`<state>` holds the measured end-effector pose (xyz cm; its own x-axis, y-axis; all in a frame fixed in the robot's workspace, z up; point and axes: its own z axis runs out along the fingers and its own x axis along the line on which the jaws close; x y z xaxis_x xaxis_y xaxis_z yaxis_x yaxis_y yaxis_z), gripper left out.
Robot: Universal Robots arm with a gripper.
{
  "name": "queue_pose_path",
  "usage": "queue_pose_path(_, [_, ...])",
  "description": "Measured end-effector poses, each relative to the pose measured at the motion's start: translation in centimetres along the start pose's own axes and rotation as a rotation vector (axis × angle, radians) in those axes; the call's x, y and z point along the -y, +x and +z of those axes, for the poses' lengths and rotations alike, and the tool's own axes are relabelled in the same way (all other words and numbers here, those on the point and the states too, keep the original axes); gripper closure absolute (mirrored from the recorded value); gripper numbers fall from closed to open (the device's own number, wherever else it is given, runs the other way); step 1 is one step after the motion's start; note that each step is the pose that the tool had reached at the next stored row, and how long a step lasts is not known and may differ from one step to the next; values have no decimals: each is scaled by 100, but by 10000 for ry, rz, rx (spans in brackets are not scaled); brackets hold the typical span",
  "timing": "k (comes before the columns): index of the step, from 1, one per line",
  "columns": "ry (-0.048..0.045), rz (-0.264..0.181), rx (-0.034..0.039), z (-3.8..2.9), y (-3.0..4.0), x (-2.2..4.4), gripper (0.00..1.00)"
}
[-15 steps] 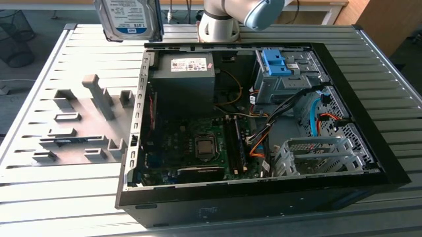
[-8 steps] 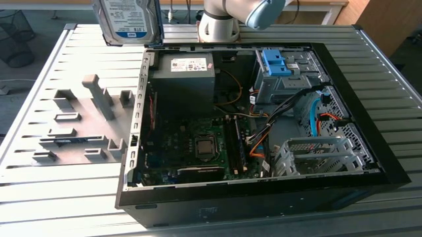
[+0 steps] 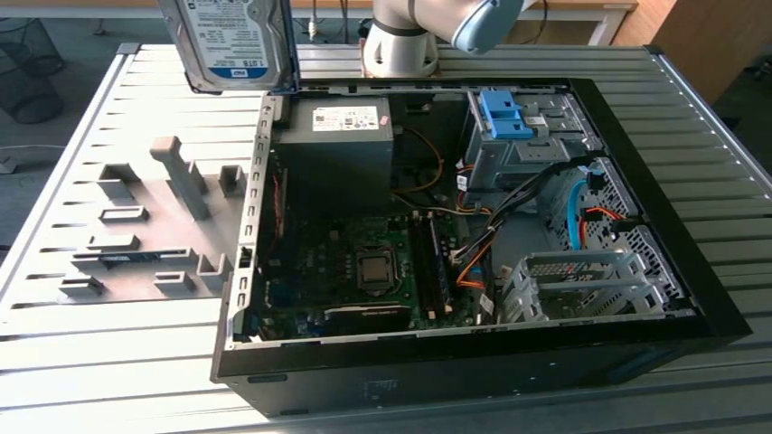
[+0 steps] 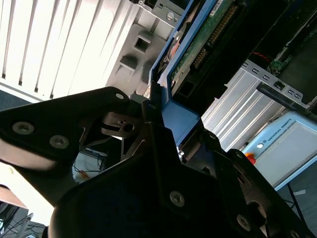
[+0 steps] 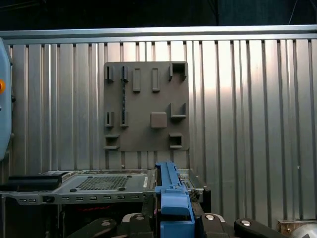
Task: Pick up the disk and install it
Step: 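Pick up the disk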
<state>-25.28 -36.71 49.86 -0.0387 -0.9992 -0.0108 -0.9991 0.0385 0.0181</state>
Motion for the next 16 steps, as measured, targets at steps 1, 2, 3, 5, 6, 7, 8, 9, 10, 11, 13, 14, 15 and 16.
queue_pose_path(1, [2, 1, -1, 0, 7, 1, 63])
queue_pose_path(2, [1, 0, -2, 0, 10, 3, 63])
queue_pose_path(3, [0, 1, -3, 0, 10, 10, 63])
queue_pose_path(5, [0, 1, -3, -1, 10, 40, 63])
queue_pose_path(6, [1, 1, -2, -1, 10, 61, 63])
queue_pose_path(7, [1, 1, -2, -1, 9, 82, 63])
queue_pose_path(8, [1, 2, -2, -2, 8, 104, 63])
queue_pose_path(9, [0, 1, -3, -2, 7, 126, 63])
queue_pose_path(10, [0, 1, -3, -3, 7, 148, 63])
queue_pose_path(11, [1, 1, -2, -3, 6, 172, 63])
queue_pose_path(13, [0, 1, -3, -4, 4, 220, 63])
queue_pose_path(14, [1, 1, -2, -4, 3, 246, 63])
queue_pose_path(15, [1, 1, -2, -4, 2, 270, 63])
queue_pose_path(16, [1, 1, -2, -5, 1, 293, 63])
